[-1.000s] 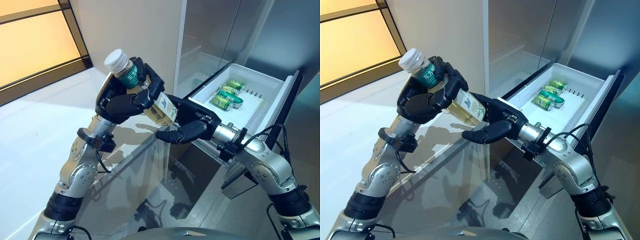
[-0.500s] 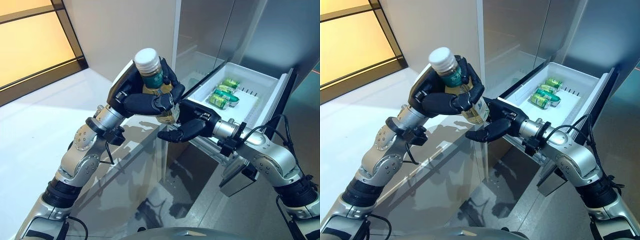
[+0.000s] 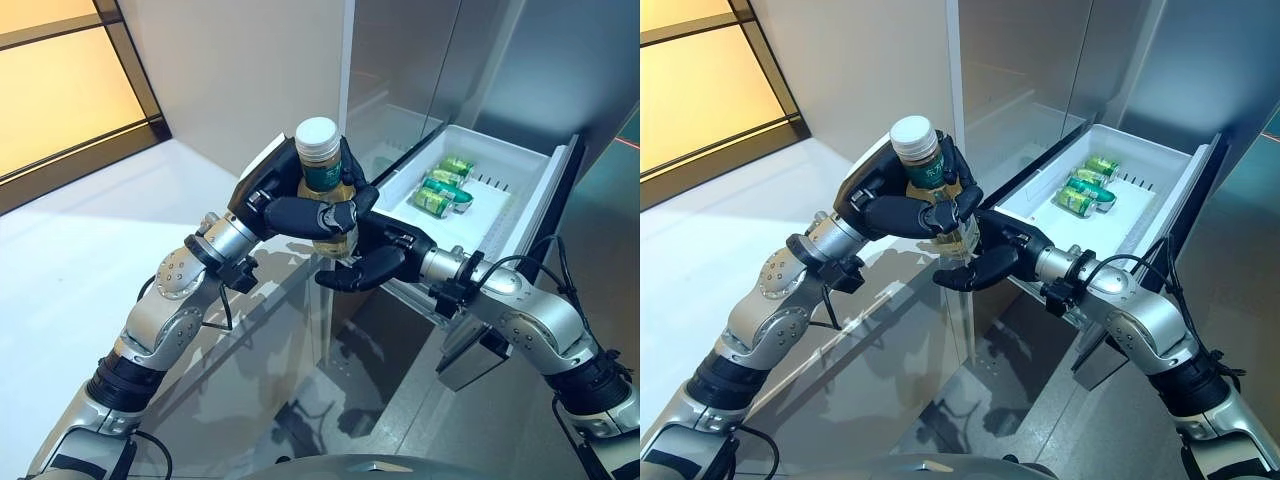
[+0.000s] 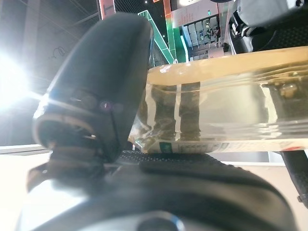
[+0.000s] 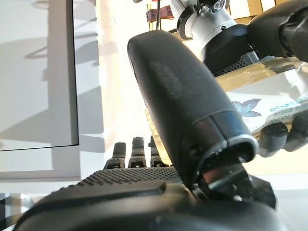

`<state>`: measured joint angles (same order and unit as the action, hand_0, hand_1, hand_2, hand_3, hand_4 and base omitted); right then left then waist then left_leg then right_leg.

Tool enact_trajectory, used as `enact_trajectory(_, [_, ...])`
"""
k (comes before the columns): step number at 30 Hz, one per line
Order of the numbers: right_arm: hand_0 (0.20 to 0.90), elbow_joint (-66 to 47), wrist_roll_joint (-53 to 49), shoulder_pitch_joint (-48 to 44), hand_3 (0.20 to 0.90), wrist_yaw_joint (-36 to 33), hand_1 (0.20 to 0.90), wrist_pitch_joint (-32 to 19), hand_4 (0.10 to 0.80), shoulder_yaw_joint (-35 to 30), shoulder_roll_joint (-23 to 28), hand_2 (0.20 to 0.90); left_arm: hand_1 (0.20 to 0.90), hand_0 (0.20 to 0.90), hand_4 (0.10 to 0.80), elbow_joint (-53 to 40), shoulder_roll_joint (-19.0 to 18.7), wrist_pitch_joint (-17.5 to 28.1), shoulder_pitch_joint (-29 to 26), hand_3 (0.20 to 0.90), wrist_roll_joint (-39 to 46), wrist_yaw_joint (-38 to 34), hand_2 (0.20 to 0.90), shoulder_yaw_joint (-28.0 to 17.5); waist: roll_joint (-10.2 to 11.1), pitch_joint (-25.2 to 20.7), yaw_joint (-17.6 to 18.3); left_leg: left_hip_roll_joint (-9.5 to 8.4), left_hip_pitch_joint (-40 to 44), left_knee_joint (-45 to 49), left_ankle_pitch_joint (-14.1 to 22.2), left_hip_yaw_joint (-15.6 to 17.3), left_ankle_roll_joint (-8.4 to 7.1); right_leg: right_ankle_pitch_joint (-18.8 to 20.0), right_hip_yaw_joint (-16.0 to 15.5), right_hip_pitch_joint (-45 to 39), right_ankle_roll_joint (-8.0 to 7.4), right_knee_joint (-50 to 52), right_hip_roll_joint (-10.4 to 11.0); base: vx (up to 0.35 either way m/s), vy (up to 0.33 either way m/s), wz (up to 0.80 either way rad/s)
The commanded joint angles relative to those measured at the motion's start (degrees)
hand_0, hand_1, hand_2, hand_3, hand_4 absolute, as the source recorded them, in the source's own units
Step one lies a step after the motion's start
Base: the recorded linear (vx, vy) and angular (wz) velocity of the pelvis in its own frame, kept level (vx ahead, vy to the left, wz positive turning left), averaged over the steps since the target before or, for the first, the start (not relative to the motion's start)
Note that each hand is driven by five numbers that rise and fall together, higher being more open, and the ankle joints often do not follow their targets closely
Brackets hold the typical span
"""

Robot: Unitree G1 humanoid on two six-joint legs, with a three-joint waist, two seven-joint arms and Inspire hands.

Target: Put drinks into fridge and close the fridge

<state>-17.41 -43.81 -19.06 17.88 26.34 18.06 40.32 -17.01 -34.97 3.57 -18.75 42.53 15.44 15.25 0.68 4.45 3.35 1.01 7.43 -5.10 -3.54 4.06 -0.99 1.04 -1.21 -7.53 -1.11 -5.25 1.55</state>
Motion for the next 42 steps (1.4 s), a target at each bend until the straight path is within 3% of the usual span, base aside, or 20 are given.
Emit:
enact_trajectory(1, [0.9, -5.5, -5.3, -11.8, 0.9, 0.7, 0.9, -8.0, 0.8, -1.6, -4.7, 0.9, 0.3, 0.3, 0.1, 4.5, 1.5, 3.7, -8.5, 0.2, -0.6, -1.2, 0.3, 1.8, 1.4, -5.6, 0.3, -0.42, 0.6, 0.1, 3.8, 2.6, 0.9, 2.2, -1.7, 0.9, -2.33, 0.2, 0.7, 0.019, -0.005, -0.08])
enact_trajectory(11, [0.9, -3.3, -7.7, -10.1, 0.9, -12.2, 0.9, -11.2, 0.8, -5.3, -9.8, 0.9, 0.3, 0.3, 0.1, 3.4, 4.4, 5.8, -7.8, 0.2, -1.9, -2.7, 0.3, 1.8, 1.1, -5.3, 0.6, 0.1, 0.7, 0.1, 3.9, 3.4, 0.83, 2.1, -2.2, 0.8, -2.22, 0.2, 0.8, 0.005, -0.001, -0.01])
enact_trajectory(16, [0.9, -3.3, -6.1, -8.8, 0.9, -14.0, 0.9, -10.9, 0.8, -6.1, -11.8, 0.9, 0.3, 0.3, 0.1, 1.5, 4.9, 5.6, -8.2, 0.2, -4.4, -5.0, 0.3, 1.2, 0.9, -5.3, 0.5, 0.1, 0.3, 0.1, 3.8, 3.1, 0.76, 2.2, -2.5, 1.1, -2.39, 0.2, 1.0, 0.004, 0.012, 0.07])
enact_trajectory(21, [0.9, -2.7, -6.3, -9.1, 0.9, -13.7, 0.9, -8.9, 0.8, -5.9, -11.7, 0.9, 0.3, 0.3, 0.1, 1.2, 4.8, 5.4, -8.8, 0.2, -3.7, -5.8, 0.3, 0.5, 1.0, -5.4, 0.3, 0.05, 0.0, 0.1, 3.8, 2.8, 0.69, 2.3, -2.9, 1.3, -2.53, 0.2, 1.1, 0.0, 0.007, 0.05])
enact_trajectory(25, [0.9, -2.2, -8.1, -8.3, 0.9, -11.7, 0.9, -3.6, 0.8, -5.1, -11.0, 0.9, 0.3, 0.3, 0.1, 1.3, 5.2, 7.6, -8.9, 0.2, -3.2, -5.9, 0.3, 0.4, 1.2, -5.6, 0.5, 0.0, -0.2, 0.1, 3.8, 2.7, 0.69, 2.3, -2.8, 1.5, -2.56, 0.2, 1.1, 0.0, 0.0, 0.0])
enact_trajectory(31, [0.9, -1.5, -6.6, -7.3, 0.9, -8.1, 0.9, -0.4, 0.8, -2.3, -9.0, 0.9, 0.3, 0.3, 0.1, 0.5, 5.1, 9.6, -9.1, 0.2, -4.5, -4.9, 0.3, 1.5, 1.6, -5.6, 0.6, -0.22, -0.1, 0.1, 3.8, 2.2, 0.88, 2.5, -2.0, 1.6, -2.5, 0.2, 0.9, 0.0, 0.0, 0.0])
enact_trajectory(42, [0.9, -1.2, 4.4, -14.0, 0.9, -8.0, 0.9, -5.8, 0.8, 0.9, -7.8, 0.9, 0.3, 0.3, 0.1, 1.1, 4.5, 8.8, -10.8, 0.2, -2.9, -3.9, 0.3, 3.7, 1.5, -5.7, 0.5, -0.55, 0.0, 0.1, 3.8, 1.2, 1.24, 2.7, 0.3, 1.7, -2.26, 0.2, 0.6, 0.001, 0.0, -0.02])
